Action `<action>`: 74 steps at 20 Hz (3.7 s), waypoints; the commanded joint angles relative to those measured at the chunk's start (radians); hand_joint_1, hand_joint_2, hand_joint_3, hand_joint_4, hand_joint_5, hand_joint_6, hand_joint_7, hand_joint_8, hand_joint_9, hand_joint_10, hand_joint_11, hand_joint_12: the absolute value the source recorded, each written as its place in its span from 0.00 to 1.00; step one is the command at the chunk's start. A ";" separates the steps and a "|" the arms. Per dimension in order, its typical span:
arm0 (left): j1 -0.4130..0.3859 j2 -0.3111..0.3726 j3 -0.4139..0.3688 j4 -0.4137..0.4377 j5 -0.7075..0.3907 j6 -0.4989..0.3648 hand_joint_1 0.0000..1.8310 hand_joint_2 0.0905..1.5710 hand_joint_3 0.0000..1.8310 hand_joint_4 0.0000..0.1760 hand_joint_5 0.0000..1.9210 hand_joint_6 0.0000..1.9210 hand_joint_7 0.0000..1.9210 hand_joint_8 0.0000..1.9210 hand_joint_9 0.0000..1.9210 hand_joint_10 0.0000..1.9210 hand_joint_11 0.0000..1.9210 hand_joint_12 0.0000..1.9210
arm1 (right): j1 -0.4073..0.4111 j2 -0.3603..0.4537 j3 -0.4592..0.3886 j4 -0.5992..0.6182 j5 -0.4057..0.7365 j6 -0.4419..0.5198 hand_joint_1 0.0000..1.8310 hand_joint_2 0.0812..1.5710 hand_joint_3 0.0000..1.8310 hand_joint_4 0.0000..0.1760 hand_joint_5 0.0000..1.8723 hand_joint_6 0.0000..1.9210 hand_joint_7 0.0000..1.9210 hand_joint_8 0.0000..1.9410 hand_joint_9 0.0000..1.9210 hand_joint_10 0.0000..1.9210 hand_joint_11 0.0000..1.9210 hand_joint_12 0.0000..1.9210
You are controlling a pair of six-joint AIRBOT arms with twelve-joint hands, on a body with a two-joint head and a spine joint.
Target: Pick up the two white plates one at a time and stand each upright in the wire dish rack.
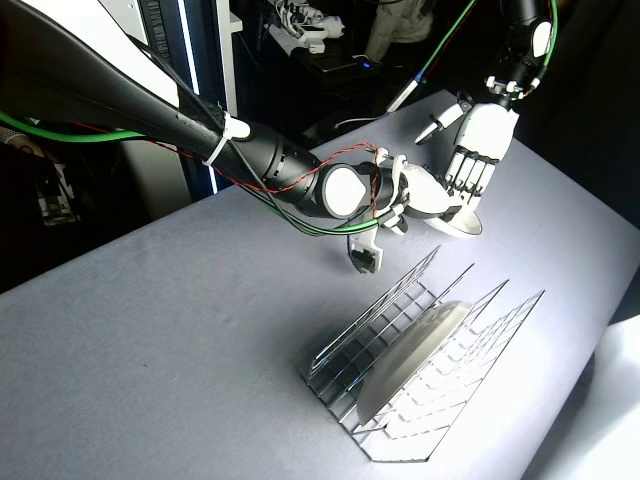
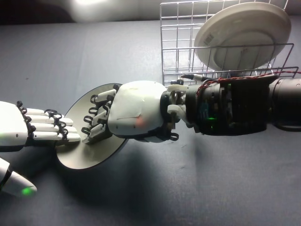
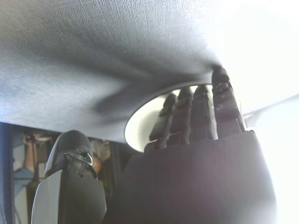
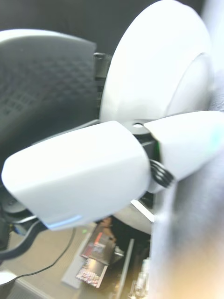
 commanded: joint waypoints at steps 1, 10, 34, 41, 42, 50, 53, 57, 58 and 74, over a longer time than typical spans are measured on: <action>0.016 -0.032 -0.009 0.134 0.007 -0.013 0.00 0.69 0.00 0.00 0.00 0.00 0.00 0.00 0.00 0.00 0.00 0.00 | 0.000 0.000 0.005 0.020 0.049 0.000 0.86 0.68 0.00 0.00 0.27 0.01 0.22 0.00 0.25 0.01 0.12 0.56; 0.012 -0.034 0.002 0.134 0.007 -0.018 0.00 0.69 0.00 0.00 0.01 0.00 0.00 0.00 0.00 0.00 0.00 0.00 | 0.003 -0.023 0.037 0.020 0.049 0.000 0.81 0.72 0.00 0.00 0.45 0.61 0.45 0.50 0.40 0.64 0.41 0.84; -0.458 0.072 -0.013 0.199 0.015 -0.028 0.00 0.69 0.00 0.00 0.02 0.00 0.01 0.00 0.00 0.00 0.00 0.00 | 0.051 0.124 -0.069 0.108 0.140 0.001 0.81 0.69 0.00 0.00 0.49 0.53 0.45 0.51 0.50 0.52 0.46 0.76; -0.461 0.076 -0.021 0.214 0.031 -0.028 0.00 0.69 0.00 0.00 0.02 0.00 0.00 0.00 0.00 0.00 0.00 0.00 | 0.110 0.211 -0.167 0.214 0.166 0.001 0.81 0.70 0.00 0.00 0.47 0.56 0.44 0.53 0.48 0.53 0.46 0.77; -0.460 0.076 -0.016 0.223 0.041 -0.028 0.00 0.69 0.00 0.00 0.02 0.00 0.01 0.00 0.00 0.00 0.00 0.00 | 0.122 0.229 -0.186 0.232 0.172 0.001 0.81 0.69 0.00 0.00 0.47 0.56 0.44 0.53 0.49 0.53 0.45 0.77; -0.458 0.073 -0.001 0.227 0.047 -0.028 0.00 0.69 0.00 0.00 0.00 0.00 0.00 0.00 0.00 0.00 0.00 0.00 | 0.165 0.296 -0.265 0.329 0.202 0.006 0.81 0.70 0.00 0.00 0.49 0.56 0.42 0.53 0.47 0.55 0.43 0.78; -0.458 0.073 0.000 0.227 0.048 -0.027 0.00 0.69 0.00 0.00 0.02 0.01 0.01 0.00 0.00 0.00 0.00 0.00 | 0.175 0.322 -0.298 0.401 0.215 0.010 0.81 0.71 0.00 0.00 0.48 0.59 0.40 0.56 0.46 0.56 0.43 0.78; -0.453 0.073 0.000 0.230 0.048 -0.027 0.00 0.69 0.00 0.00 0.03 0.01 0.01 0.00 0.00 0.00 0.00 0.00 | 0.192 0.373 -0.354 0.528 0.204 0.023 0.81 0.70 0.00 0.00 0.48 0.57 0.41 0.55 0.47 0.55 0.44 0.78; -0.451 0.073 -0.001 0.230 0.048 -0.027 0.00 0.69 0.00 0.00 0.03 0.01 0.01 0.00 0.00 0.00 0.00 0.00 | 0.196 0.387 -0.371 0.576 0.190 0.025 0.81 0.71 0.00 0.00 0.48 0.58 0.41 0.55 0.46 0.56 0.44 0.78; -0.448 0.073 -0.004 0.230 0.046 -0.027 0.00 0.69 0.00 0.00 0.02 0.00 0.01 0.00 0.00 0.00 0.00 0.00 | 0.309 0.429 -0.368 1.121 -0.005 0.045 0.81 0.71 0.00 0.00 0.48 0.59 0.41 0.56 0.47 0.54 0.43 0.79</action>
